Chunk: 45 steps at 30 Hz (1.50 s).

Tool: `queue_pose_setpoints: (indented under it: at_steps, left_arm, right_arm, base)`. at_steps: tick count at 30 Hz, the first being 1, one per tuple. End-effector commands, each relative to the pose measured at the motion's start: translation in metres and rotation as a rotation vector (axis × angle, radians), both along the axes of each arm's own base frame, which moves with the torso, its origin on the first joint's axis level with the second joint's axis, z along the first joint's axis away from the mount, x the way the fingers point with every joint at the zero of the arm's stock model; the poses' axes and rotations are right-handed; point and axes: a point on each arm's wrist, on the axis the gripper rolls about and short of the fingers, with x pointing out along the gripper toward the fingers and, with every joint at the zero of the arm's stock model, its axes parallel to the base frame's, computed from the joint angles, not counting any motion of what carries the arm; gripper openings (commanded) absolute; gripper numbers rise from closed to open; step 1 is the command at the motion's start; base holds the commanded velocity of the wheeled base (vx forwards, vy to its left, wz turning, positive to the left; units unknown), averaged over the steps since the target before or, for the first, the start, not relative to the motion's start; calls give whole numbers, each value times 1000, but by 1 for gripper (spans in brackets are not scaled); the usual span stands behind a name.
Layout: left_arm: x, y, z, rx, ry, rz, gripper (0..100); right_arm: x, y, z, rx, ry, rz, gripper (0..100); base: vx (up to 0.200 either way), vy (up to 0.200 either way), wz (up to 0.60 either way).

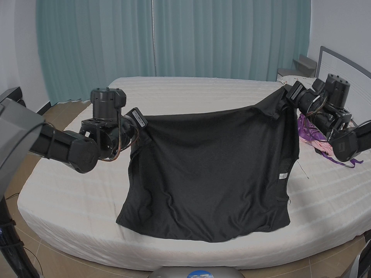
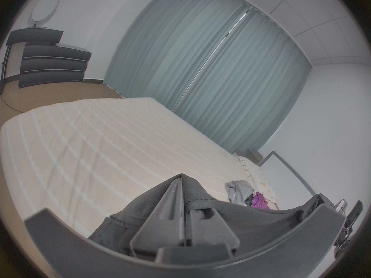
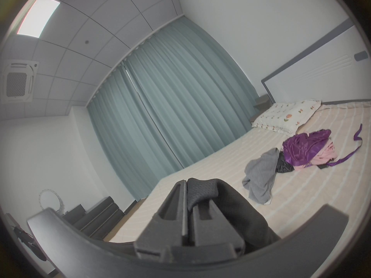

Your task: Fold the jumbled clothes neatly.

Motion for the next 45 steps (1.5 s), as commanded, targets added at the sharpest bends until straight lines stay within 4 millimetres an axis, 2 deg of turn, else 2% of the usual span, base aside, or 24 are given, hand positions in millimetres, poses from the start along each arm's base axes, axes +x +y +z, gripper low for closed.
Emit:
queue_pose_setpoints:
  at_steps: [1, 7, 8, 11, 12, 13, 14, 15, 18, 19, 20, 23, 24, 25, 30, 32, 36, 38, 39, 41, 42, 45]
  left_arm:
    - [31, -9, -58, 36, 92, 13, 0]
    - [50, -15, -97, 52, 147, 15, 0]
    - [50, -15, -97, 52, 147, 15, 0]
    - [67, -12, -115, 57, 157, 39, 0]
    - [68, -12, -116, 57, 157, 40, 0]
    - [74, -9, -123, 56, 163, 49, 0]
    - [75, -9, -125, 57, 165, 49, 0]
    - [77, -9, -129, 57, 170, 51, 100]
    - [81, -11, -138, 61, 176, 50, 100]
    - [84, -12, -147, 65, 184, 52, 100]
    - [86, -11, -149, 65, 184, 56, 100]
    - [96, -2, -151, 65, 175, 90, 100]
    - [99, 5, -151, 64, 173, 125, 100]
    - [100, 8, -151, 67, 172, 141, 100]
    - [106, 31, -143, 47, 143, 245, 100]
    - [106, 34, -142, 42, 146, 252, 100]
    - [104, 44, -157, 78, 235, 267, 100]
    - [103, 45, -158, 80, 241, 268, 100]
    - [102, 51, -161, 85, 281, 277, 100]
    - [101, 52, -161, 84, 288, 275, 100]
    - [95, 56, -163, 88, 313, 275, 100]
    - [76, 58, -154, 57, 345, 231, 100]
  right_arm:
    - [35, 7, -66, -29, 131, -9, 0]
    - [70, 9, -120, -47, 215, -73, 0]
    - [70, 9, -120, -47, 215, -73, 0]
    - [90, 11, -149, -54, 245, -107, 0]
    - [90, 11, -150, -55, 246, -109, 0]
    - [94, 14, -165, -62, 273, -104, 100]
    - [94, 14, -168, -63, 279, -104, 100]
    - [95, 14, -173, -63, 291, -101, 100]
    - [97, 15, -188, -62, 317, -97, 100]
    - [97, 15, -201, -68, 347, -99, 100]
    - [98, 14, -206, -71, 357, -101, 100]
    - [98, 11, -226, -82, 400, -116, 100]
    - [102, 5, -232, -79, 401, -142, 100]
    - [105, 1, -230, -74, 390, -162, 100]
    - [124, -17, -192, 85, 169, -268, 100]
    - [122, -18, -193, 80, 184, -267, 100]
    - [108, -18, -223, 41, 339, -229, 100]
    - [106, -18, -225, 39, 351, -227, 100]
    - [94, -17, -236, 27, 414, -193, 100]
    - [92, -16, -237, 27, 423, -178, 100]
    - [88, -17, -233, 32, 429, -161, 100]
    - [78, -17, -224, 48, 450, -123, 100]
  base:
    - [0, 0, 0]
    - [0, 0, 0]
    - [0, 0, 0]
    - [0, 0, 0]
    - [0, 0, 0]
    - [0, 0, 0]
    - [0, 0, 0]
    - [0, 0, 0]
    - [0, 0, 0]
    - [0, 0, 0]
    - [0, 0, 0]
    - [0, 0, 0]
    - [0, 0, 0]
    - [0, 0, 0]
    - [0, 0, 0]
    - [0, 0, 0]
    - [0, 0, 0]
    - [0, 0, 0]
    - [0, 0, 0]
    - [0, 0, 0]
    - [0, 0, 0]
    - [0, 0, 0]
